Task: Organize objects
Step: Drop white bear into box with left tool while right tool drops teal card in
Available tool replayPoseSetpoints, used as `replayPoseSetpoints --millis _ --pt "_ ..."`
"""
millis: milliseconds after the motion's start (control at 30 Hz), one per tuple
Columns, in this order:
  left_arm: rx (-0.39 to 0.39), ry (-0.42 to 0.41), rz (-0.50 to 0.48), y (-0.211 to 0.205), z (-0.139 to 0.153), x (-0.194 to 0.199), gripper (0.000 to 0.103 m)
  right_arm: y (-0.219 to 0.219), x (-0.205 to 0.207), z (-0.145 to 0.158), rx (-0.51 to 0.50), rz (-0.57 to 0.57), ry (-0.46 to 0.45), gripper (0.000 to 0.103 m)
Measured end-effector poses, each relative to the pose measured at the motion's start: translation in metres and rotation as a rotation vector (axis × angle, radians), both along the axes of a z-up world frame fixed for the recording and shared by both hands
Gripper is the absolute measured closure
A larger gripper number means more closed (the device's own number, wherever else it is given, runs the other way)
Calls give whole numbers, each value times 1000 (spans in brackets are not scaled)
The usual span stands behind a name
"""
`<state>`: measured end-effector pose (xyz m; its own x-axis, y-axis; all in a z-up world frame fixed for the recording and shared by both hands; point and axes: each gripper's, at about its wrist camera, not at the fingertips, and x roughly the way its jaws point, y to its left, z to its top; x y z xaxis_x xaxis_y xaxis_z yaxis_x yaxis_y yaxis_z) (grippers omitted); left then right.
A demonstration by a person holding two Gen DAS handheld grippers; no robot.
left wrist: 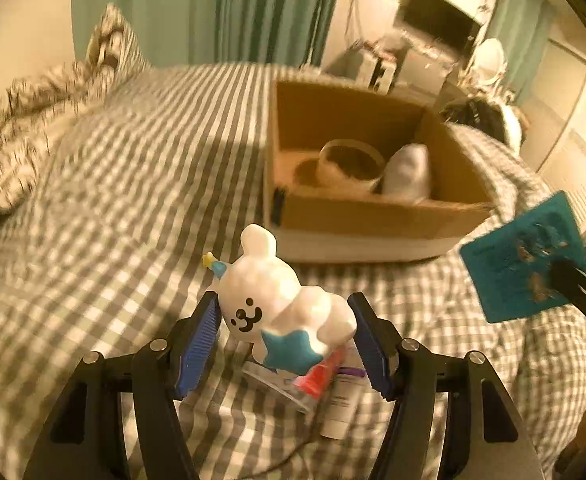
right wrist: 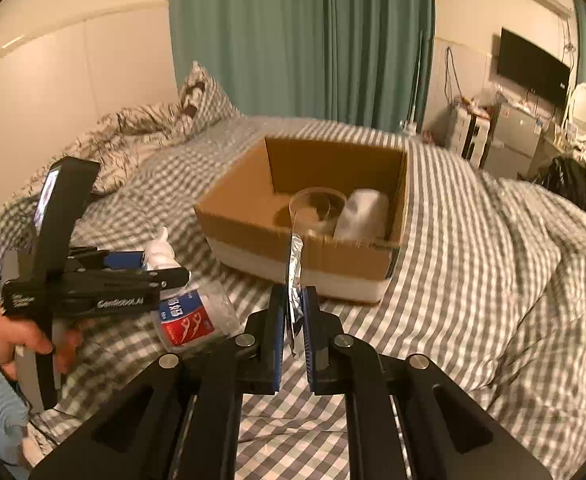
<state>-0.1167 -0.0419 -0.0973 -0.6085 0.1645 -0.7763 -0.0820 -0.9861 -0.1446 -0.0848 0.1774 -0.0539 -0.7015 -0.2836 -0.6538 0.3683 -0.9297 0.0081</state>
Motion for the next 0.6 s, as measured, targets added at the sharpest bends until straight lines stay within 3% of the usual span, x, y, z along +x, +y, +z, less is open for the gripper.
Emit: replayPoseSetpoints --millis 300,600 --pt "8 171 -68 22 75 -4 37 -4 1 56 -12 15 127 95" --pt "-2 238 -44 32 98 -54 37 -2 -61 82 -55 7 172 95"
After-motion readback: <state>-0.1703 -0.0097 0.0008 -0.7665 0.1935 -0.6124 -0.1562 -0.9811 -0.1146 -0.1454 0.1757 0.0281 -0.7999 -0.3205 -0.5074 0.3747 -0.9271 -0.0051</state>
